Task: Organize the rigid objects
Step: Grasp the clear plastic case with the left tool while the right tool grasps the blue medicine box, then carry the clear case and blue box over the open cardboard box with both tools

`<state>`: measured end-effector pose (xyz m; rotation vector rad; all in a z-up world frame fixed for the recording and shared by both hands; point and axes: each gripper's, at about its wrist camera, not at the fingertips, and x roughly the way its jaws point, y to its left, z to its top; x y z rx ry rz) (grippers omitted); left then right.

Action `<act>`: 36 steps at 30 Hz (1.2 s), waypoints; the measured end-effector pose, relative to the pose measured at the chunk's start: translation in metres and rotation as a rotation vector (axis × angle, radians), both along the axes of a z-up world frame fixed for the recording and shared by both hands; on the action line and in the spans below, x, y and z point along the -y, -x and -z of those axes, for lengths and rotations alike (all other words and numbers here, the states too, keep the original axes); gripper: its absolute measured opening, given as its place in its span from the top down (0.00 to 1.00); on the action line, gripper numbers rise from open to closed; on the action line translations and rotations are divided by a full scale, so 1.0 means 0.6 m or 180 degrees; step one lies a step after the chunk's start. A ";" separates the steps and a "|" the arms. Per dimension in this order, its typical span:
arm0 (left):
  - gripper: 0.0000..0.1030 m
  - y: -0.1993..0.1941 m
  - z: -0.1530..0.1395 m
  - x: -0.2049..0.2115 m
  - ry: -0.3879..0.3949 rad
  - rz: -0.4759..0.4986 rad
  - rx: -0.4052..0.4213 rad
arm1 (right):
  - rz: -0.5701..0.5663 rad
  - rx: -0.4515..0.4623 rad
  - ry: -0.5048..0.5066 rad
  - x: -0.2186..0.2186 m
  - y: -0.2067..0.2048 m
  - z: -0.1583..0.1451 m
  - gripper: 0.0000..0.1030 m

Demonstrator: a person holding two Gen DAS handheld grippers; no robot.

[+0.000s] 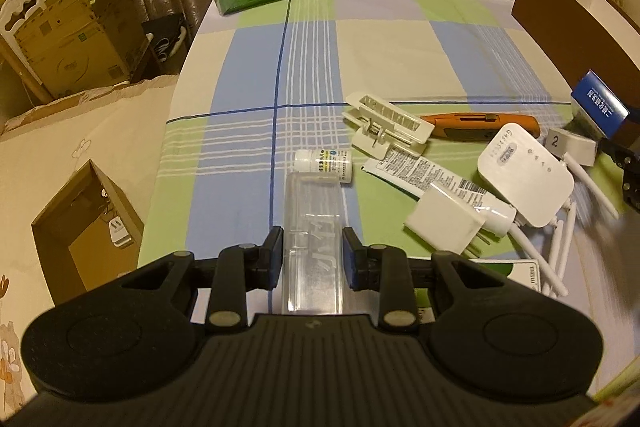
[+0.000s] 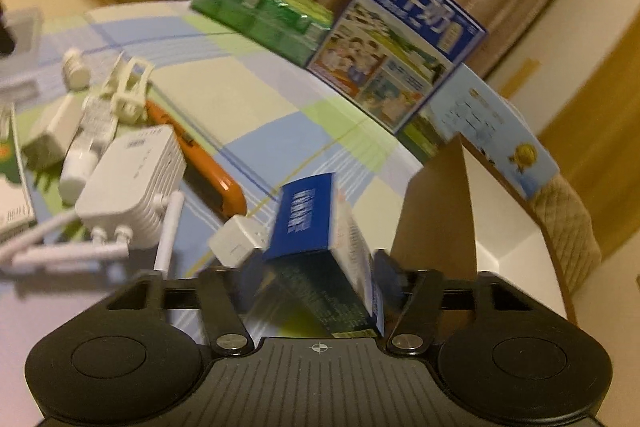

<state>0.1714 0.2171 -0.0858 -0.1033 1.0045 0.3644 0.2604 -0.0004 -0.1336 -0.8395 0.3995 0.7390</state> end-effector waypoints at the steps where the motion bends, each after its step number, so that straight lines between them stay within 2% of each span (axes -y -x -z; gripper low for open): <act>1: 0.74 -0.001 -0.001 0.004 -0.0005 -0.0011 -0.0002 | -0.0033 0.0044 0.0036 0.002 0.001 0.002 0.60; 8: 0.74 -0.012 -0.014 0.028 -0.0039 -0.0019 0.0027 | -0.0031 0.0003 -0.0303 0.029 -0.019 -0.030 0.64; 13: 0.74 -0.025 -0.033 0.052 -0.0046 0.0044 0.0109 | 0.0206 -0.0489 -0.0798 0.052 -0.058 -0.084 0.65; 24: 0.74 -0.062 -0.079 0.112 0.0020 0.0267 0.0295 | 0.0508 -0.1257 -0.1397 0.112 -0.088 -0.172 0.66; 31: 0.74 -0.099 -0.115 0.162 0.0036 0.0514 0.0433 | 0.0643 -0.1541 -0.1656 0.159 -0.102 -0.218 0.66; 36: 0.74 -0.133 -0.138 0.206 0.0098 0.0712 0.0523 | 0.0732 -0.1624 -0.1799 0.192 -0.112 -0.255 0.66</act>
